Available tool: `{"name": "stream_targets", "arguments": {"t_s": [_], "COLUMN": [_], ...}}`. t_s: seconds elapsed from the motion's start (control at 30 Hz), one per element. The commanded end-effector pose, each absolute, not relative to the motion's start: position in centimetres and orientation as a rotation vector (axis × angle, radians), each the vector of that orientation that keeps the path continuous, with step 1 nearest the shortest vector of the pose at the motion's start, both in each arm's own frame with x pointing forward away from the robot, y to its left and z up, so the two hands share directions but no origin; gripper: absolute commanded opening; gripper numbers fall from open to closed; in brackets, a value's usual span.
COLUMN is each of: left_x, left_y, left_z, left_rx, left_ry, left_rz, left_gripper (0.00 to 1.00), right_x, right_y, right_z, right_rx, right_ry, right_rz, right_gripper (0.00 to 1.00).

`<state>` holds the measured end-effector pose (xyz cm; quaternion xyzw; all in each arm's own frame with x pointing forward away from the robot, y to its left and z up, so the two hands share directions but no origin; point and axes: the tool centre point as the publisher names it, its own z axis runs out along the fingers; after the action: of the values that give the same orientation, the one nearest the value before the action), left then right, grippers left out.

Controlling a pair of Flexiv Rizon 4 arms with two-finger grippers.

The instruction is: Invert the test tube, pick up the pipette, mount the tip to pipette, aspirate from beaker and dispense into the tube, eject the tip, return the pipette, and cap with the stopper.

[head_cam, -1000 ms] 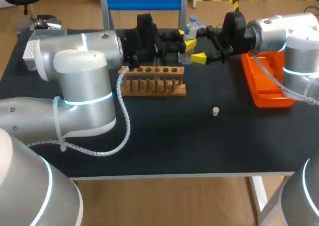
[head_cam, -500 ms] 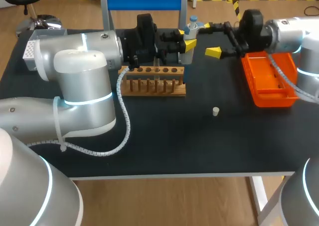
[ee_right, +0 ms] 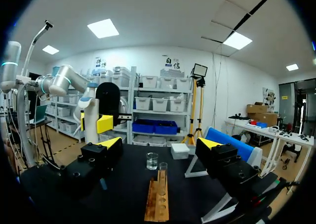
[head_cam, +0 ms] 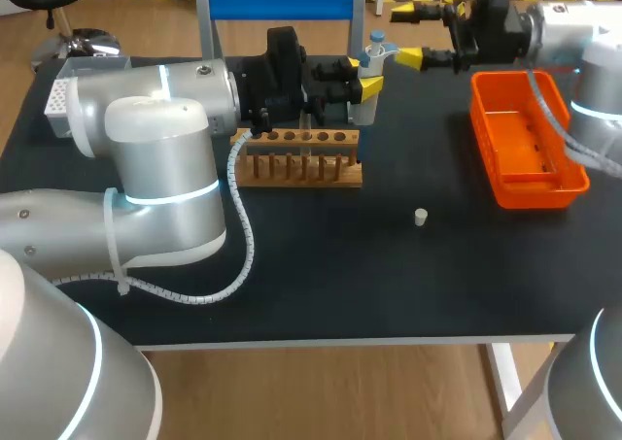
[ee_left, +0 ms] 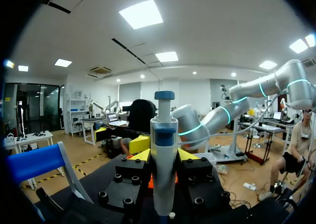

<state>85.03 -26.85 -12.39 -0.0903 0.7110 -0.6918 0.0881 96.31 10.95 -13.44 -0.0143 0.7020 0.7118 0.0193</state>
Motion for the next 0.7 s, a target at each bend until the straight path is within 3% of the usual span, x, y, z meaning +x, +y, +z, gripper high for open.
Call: {"name": "stream_targets", "arguments": {"t_s": [0.03,0.7], "left_x": [85.0,85.0], "left_y": [-26.9,-26.9], "left_z": [-12.3,-12.3], "left_rx": [-0.269,-0.269], "left_ry": [2.119,2.119], "left_rz": [-2.058,-2.058], "left_gripper": [0.00,0.00], "right_x": [99.0,105.1], "right_y": [13.0,17.2], "right_z": [-13.2,-15.0], "right_rx": [-0.043,0.095], "right_ry": [2.210,2.364], "right_rz": [2.188,1.937], "right_gripper": [1.00,1.00]}}
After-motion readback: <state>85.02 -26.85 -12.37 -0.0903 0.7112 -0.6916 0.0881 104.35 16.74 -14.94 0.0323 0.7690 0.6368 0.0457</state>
